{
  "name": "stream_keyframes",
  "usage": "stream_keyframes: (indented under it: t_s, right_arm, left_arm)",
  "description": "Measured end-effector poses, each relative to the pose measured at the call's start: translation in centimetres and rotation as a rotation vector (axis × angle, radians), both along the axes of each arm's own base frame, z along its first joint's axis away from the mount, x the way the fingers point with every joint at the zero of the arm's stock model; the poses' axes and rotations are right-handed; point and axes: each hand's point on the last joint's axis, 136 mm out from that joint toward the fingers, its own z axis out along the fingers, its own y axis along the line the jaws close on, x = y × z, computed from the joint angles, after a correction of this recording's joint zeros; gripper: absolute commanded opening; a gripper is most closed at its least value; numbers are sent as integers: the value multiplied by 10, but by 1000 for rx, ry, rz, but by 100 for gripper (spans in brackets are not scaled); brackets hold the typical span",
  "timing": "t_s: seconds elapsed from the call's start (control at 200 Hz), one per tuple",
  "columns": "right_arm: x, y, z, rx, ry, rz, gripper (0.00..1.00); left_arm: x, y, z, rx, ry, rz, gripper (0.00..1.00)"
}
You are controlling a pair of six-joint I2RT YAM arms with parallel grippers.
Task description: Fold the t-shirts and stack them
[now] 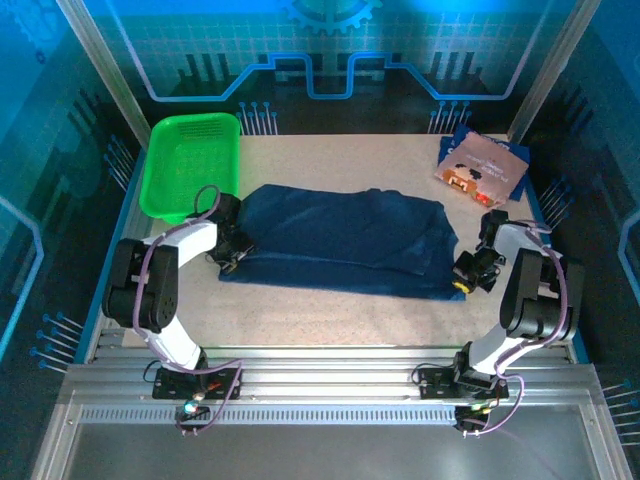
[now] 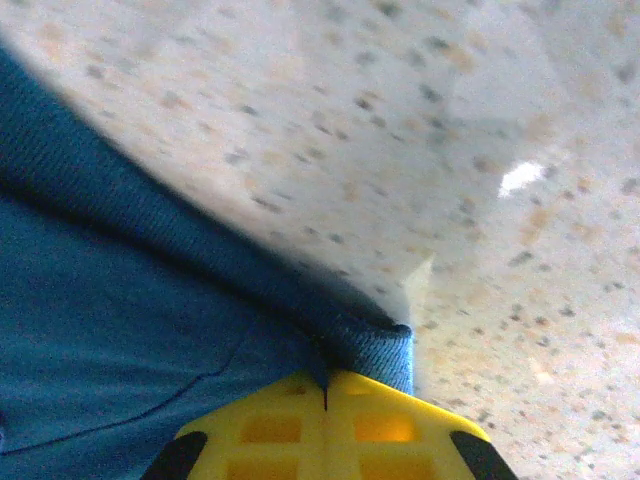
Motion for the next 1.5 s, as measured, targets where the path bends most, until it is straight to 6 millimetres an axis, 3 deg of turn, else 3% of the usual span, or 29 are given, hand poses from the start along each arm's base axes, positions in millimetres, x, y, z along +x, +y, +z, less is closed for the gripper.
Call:
stream_keyframes:
  t_s: [0.185, 0.235, 0.295, 0.4, 0.51, 0.635, 0.745, 0.875, 1.146, 1.326, 1.496]
  right_arm:
    - [-3, -12, 6, -29, -13, -41, 37]
    - [-2, -13, 13, -37, -34, -48, 47]
    - [0, -9, 25, -45, -75, -29, 51]
    - [15, 11, 56, -30, -191, 48, 55]
    - [36, 61, 86, 39, -318, 238, 56]
    - [43, 114, 87, 87, -323, 468, 54]
    - [39, 134, 55, 105, -209, 554, 50]
    - [33, 136, 26, 99, -102, 561, 48]
    - [38, 129, 9, 42, -46, 548, 42]
    - [46, 128, 5, 22, -36, 545, 15]
    - [60, 131, 15, 3, -70, 549, 4]
  left_arm:
    - [-9, -3, 6, -8, -18, -27, 72]
    - [-9, -8, 12, -18, -30, -39, 74]
    - [-8, -17, 23, -32, -56, -65, 76]
    - [3, -41, 56, -72, -142, -127, 79]
    - [19, -70, 101, -130, -271, -199, 80]
    - [27, -102, 142, -171, -405, -311, 81]
    - [24, -123, 161, -176, -471, -410, 81]
    - [19, -133, 168, -177, -500, -474, 81]
    - [8, -127, 177, -163, -537, -492, 81]
    - [4, -121, 171, -135, -526, -479, 81]
    - [3, -117, 167, -113, -512, -475, 81]
